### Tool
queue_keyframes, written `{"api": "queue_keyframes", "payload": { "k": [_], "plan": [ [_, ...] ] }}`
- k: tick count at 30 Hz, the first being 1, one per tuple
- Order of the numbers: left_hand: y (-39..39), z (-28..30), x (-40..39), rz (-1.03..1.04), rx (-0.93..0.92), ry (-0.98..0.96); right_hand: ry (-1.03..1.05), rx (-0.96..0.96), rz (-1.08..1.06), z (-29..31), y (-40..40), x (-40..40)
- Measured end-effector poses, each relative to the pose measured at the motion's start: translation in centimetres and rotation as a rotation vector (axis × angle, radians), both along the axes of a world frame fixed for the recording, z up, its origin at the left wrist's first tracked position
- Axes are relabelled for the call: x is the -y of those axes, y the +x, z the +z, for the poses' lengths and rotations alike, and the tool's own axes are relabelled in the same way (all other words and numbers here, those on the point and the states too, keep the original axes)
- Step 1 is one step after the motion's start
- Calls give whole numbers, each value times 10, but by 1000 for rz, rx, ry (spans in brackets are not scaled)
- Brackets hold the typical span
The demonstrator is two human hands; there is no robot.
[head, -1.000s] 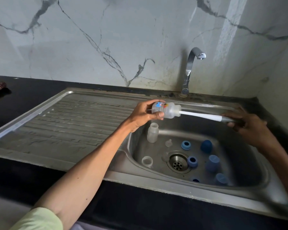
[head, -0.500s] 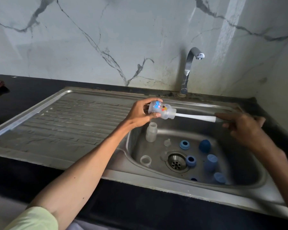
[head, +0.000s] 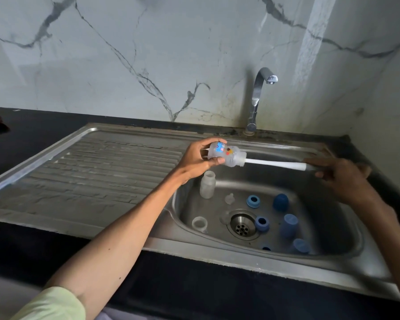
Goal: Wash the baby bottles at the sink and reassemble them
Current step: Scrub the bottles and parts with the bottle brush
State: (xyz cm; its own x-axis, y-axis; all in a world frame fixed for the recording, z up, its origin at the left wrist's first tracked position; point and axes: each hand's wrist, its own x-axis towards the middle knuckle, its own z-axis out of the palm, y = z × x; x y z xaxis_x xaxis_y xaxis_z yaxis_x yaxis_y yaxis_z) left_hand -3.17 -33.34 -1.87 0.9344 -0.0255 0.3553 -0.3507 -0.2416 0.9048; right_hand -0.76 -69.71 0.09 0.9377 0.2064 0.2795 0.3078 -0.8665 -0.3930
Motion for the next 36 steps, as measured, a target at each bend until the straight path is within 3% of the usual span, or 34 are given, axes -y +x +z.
{"api": "queue_keyframes", "payload": {
  "k": [4, 11, 18, 23, 29, 33, 36],
  "plan": [
    [2, -1, -2, 2, -17, -25, 36, 66, -3, 15, -14, -8],
    [5, 1, -3, -12, -3, -93, -5, -45, 34, 0, -2, -5],
    [3, 4, -8, -95, -93, -339, 80, -81, 55, 2, -8, -18],
    [-1, 10, -16, -174, -233, -433, 48, 172, 122, 16, -10, -5],
    [-5, 11, -21, -220, -339, -331, -50, 263, 256, 28, -12, -1],
    [1, 15, -22, -244, -249, -526, 110, 97, 214, 24, -18, -8],
    [4, 14, -26, -224, -150, -470, 136, -45, 176, 14, -15, -13]
  ]
}}
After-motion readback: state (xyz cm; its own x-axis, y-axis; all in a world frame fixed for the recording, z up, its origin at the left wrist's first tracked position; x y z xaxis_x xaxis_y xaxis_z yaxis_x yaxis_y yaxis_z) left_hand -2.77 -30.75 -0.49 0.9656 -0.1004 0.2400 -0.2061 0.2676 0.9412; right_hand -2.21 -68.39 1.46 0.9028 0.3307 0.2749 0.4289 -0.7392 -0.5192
